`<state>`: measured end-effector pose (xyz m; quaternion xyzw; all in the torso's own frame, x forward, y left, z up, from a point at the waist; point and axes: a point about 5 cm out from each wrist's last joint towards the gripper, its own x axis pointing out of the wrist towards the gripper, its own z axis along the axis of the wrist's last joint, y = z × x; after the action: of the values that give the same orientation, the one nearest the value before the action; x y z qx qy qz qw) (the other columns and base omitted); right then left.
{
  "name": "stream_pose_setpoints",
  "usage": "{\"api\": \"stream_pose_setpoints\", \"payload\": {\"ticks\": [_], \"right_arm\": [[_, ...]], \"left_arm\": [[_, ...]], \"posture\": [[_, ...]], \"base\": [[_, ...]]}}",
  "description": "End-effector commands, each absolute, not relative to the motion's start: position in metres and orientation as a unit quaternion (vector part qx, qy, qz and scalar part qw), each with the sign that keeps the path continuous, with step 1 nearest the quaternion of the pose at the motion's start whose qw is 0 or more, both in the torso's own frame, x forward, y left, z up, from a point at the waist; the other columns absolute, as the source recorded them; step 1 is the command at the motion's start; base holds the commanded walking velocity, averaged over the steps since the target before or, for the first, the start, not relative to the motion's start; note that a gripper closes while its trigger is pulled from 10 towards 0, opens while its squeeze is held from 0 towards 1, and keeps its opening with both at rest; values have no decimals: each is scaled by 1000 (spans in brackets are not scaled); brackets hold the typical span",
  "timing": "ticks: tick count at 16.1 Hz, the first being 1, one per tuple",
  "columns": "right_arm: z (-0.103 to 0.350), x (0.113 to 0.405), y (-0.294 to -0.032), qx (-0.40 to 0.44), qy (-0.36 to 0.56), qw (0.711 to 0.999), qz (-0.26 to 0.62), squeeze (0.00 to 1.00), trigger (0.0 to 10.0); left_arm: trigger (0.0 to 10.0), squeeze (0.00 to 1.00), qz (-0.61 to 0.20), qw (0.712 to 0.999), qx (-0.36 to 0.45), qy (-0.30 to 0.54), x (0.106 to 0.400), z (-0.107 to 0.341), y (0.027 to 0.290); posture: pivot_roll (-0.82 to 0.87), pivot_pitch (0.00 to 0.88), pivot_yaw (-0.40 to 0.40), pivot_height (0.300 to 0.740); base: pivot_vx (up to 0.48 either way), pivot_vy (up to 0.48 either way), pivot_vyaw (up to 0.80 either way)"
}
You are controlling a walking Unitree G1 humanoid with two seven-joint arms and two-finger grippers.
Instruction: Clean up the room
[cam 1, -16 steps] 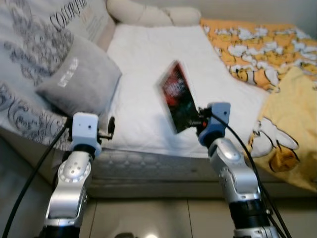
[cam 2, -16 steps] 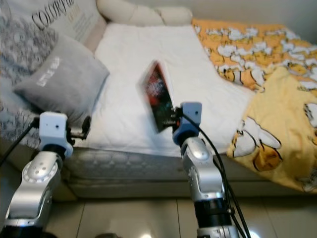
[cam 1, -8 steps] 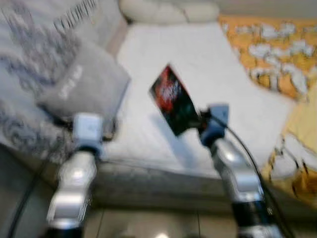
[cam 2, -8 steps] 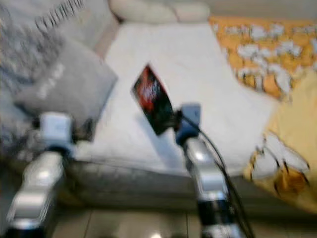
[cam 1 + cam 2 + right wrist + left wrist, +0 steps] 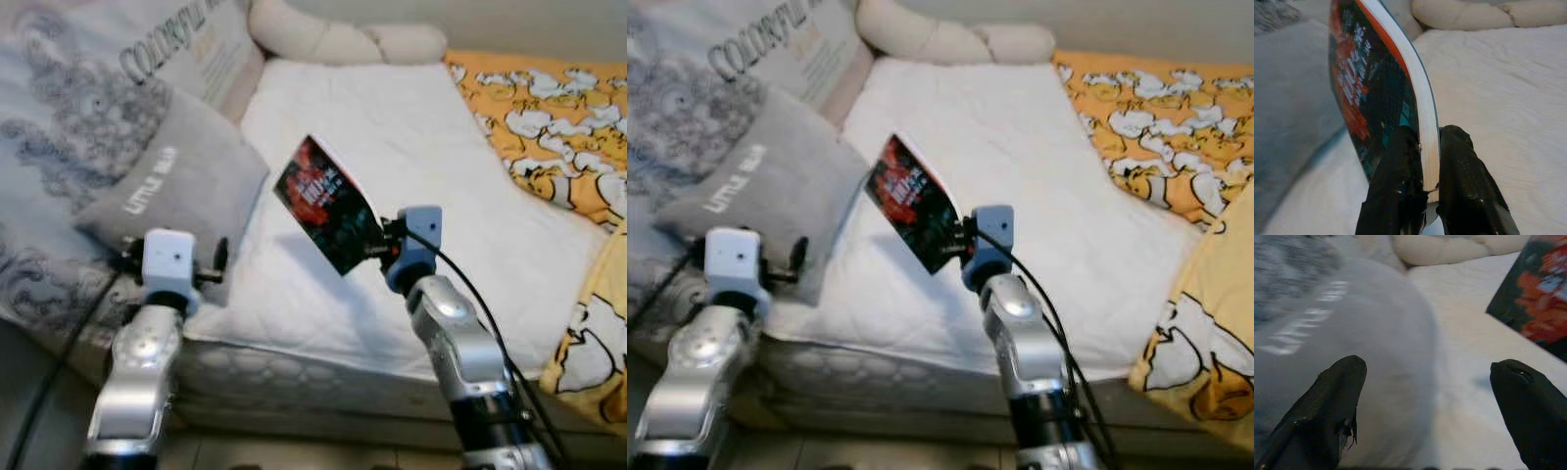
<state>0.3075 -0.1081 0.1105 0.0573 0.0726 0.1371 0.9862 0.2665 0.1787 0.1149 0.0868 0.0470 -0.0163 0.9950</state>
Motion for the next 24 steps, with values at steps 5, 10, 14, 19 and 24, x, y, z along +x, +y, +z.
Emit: {"api": "stream_pose_setpoints", "payload": {"ticks": [5, 10, 14, 19, 24], "right_arm": [[121, 311, -107, 63, 47, 988, 136, 0, 10000], [110, 326, -95, 106, 83, 985, 111, 0, 10000], [93, 342, -83, 158, 143, 971, 104, 0, 10000], [87, 356, -56, 262, 195, 941, 92, 0, 10000], [69, 350, -50, 379, 247, 890, 53, 0, 10000]], "left_arm": [[10000, 400, -15, 995, 94, 40, 263, 119, 182], [10000, 376, -68, 990, 109, 56, 257, 117, 179], [10000, 392, -185, 967, 144, 104, 238, 105, 178], [10000, 384, -227, 950, 169, 134, 227, 103, 183], [10000, 388, -244, 942, 175, 151, 220, 103, 185]], "posture": [[68, 0, -16, 740], [97, 0, -22, 740], [112, 0, -26, 740], [163, 0, -20, 740], [181, 0, -18, 740]], "base": [[354, 0, 0], [138, 0, 0], [0, 0, 0], [0, 0, 0], [0, 0, 0]]}}
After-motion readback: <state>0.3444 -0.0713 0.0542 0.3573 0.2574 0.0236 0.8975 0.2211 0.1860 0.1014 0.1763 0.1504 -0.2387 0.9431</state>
